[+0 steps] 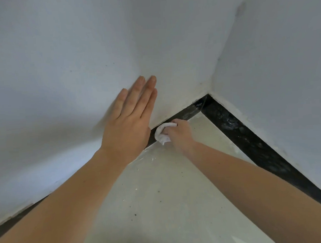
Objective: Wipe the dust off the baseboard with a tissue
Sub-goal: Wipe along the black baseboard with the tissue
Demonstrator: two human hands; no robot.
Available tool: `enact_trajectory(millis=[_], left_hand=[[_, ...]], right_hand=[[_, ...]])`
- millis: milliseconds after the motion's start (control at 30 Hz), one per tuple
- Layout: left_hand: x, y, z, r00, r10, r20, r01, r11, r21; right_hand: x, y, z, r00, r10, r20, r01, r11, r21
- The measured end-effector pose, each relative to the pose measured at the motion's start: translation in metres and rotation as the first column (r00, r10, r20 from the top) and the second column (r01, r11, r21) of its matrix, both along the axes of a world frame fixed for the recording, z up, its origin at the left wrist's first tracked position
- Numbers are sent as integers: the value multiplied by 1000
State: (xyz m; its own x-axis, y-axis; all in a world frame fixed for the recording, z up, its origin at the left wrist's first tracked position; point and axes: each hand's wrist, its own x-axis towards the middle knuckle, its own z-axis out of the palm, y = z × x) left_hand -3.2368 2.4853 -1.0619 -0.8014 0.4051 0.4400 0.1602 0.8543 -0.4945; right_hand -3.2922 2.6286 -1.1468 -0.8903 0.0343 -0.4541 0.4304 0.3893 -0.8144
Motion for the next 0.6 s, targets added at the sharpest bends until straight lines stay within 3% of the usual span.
enact_trajectory(millis=[233, 300, 400, 467, 533, 600], left_hand=[[-8, 1, -14, 1000, -22, 12, 21, 998, 66], [-10, 1, -17, 1000, -22, 4, 22, 996, 81], [-13, 1, -22, 1000, -15, -8, 15, 996, 87], [-15, 3, -26, 1000, -5, -27, 7, 998, 69], [-17, 4, -30, 998, -3, -55, 6, 998, 62], [-20, 5, -33, 996, -2, -95, 10, 997, 74]], right_hand=[[-38, 44, -3, 985, -125, -116, 142, 978, 156], [-48, 55, -8, 944, -277, -180, 300, 947, 116], [-50, 71, -12, 787, -598, -153, 606, 795, 16], [-35, 74, -20, 856, -514, -55, 516, 856, 32], [-13, 61, -25, 945, -305, 120, 317, 944, -92], [-4, 43, -30, 969, -111, 220, 129, 989, -66]])
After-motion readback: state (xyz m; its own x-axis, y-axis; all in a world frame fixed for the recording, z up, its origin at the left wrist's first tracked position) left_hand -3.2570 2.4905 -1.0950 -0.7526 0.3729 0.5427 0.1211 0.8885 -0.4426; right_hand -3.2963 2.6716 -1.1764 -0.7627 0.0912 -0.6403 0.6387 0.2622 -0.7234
